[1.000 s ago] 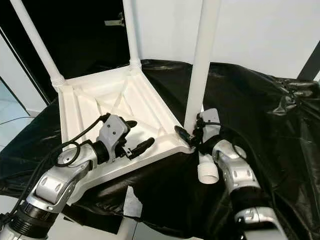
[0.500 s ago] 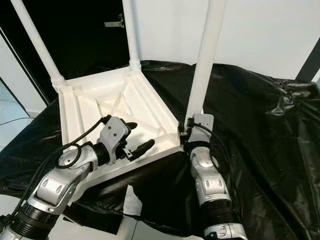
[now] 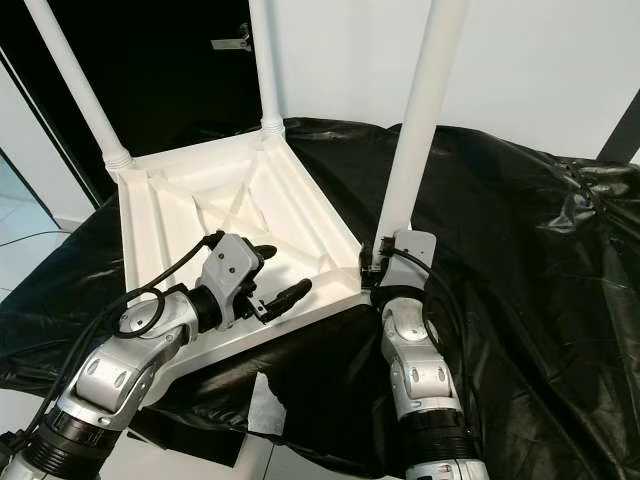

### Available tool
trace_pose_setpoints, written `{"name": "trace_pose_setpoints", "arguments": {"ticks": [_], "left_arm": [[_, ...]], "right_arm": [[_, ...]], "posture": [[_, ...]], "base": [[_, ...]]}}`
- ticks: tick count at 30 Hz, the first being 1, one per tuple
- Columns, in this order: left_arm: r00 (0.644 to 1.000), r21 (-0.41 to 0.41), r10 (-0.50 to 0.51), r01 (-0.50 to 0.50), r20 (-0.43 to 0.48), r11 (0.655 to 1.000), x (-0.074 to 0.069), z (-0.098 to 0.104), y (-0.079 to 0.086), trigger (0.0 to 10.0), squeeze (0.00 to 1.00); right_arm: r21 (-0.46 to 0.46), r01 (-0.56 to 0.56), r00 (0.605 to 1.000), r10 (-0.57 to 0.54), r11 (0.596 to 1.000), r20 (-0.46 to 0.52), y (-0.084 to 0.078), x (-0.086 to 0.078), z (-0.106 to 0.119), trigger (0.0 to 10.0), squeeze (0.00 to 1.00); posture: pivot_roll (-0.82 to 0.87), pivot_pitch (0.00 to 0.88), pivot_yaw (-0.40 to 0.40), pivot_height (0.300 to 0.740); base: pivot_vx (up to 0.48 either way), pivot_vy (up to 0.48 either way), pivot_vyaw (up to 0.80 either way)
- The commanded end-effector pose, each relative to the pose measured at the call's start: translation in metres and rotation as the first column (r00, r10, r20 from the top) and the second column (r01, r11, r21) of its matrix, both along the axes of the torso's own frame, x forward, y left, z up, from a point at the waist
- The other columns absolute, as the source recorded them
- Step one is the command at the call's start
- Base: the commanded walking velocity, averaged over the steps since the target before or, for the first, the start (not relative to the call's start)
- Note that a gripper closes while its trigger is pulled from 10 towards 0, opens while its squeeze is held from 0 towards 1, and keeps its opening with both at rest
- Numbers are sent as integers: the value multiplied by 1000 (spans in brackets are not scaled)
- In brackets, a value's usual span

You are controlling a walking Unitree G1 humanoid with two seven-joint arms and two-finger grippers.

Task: Building children table

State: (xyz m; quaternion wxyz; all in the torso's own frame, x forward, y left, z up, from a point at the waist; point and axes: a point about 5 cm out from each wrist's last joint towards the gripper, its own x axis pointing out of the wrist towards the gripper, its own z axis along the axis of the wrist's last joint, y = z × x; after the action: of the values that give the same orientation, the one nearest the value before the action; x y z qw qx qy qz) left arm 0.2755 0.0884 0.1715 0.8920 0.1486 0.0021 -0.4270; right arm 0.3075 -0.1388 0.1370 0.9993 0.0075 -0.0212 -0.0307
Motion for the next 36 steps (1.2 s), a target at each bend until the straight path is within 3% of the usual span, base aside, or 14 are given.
{"name": "trace_pose_setpoints", "arguments": {"ticks": [1, 6, 7, 13, 15, 16, 18, 24, 30, 36], "left_arm": [[1000, 15, 19, -19, 11, 1000, 2, 2, 2, 10000, 0], [999, 36, 41, -42, 31, 998, 6, 3, 7, 10000, 0], [997, 43, 62, -64, 41, 997, 10, 5, 11, 10000, 0], [993, 44, 110, -112, 40, 993, 17, 6, 20, 10000, 0], [974, 78, 228, -228, 11, 971, 31, -3, 34, 10000, 0], [944, 104, 328, -324, -23, 940, 42, -11, 44, 10000, 0], [937, 111, 349, -344, -22, 932, 45, -12, 45, 10000, 0], [915, 107, 403, -399, -24, 911, 63, -7, 39, 10000, 0], [914, 95, 405, -401, -24, 911, 67, -4, 36, 10000, 0], [907, 104, 421, -416, -31, 903, 83, -2, 23, 10000, 0]], "right_arm": [[-9, -36, 999, 37, 999, 26, 4, -3, 3, 10000, 1000], [-20, -62, 997, 63, 998, 47, 4, -7, 6, 10000, 1000], [-26, -81, 995, 83, 996, 58, 4, -11, 6, 10000, 0], [-22, -121, 990, 122, 992, 69, 4, -19, 7, 10000, 0], [-13, -139, 986, 140, 990, 86, 2, -28, 8, 10000, 0], [-4, -144, 984, 144, 990, 101, -2, -36, 8, 10000, 0], [-5, -145, 984, 145, 989, 103, -4, -39, 8, 10000, 0], [-35, -201, 975, 203, 979, 85, -6, -56, 3, 10000, 0], [-35, -220, 972, 222, 975, 80, -5, -59, 3, 10000, 0], [0, -353, 934, 352, 936, 59, 6, -72, 3, 10000, 0]], "posture": [[24, 0, -5, 740], [24, 0, -7, 740], [26, 0, -7, 740], [25, 0, -4, 740], [15, 0, 9, 740], [14, 0, 10, 740], [14, 0, 10, 740], [-15, 0, 31, 740], [-21, 0, 35, 740], [-33, 0, 48, 740]], "base": [[0, 0, 0], [0, 0, 0], [0, 0, 0], [0, 0, 0], [0, 0, 0], [0, 0, 0], [0, 0, 0], [0, 0, 0], [0, 0, 0], [0, 0, 0]]}}
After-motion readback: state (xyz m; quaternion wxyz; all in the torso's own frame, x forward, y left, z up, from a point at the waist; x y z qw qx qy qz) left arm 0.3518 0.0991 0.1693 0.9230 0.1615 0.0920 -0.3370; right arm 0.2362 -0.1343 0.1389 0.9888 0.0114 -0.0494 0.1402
